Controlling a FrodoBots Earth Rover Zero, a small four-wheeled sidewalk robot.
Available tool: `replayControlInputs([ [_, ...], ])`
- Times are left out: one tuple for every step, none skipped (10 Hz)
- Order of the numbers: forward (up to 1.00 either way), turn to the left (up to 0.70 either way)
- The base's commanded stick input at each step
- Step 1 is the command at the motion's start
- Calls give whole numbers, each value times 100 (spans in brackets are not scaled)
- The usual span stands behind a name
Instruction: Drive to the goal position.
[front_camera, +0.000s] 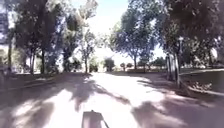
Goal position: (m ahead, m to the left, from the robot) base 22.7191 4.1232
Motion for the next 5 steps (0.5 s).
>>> replayControlInputs([
  [100, 0],
  [100, 0],
  [100, 0],
  [100, 0],
  [100, 0],
])
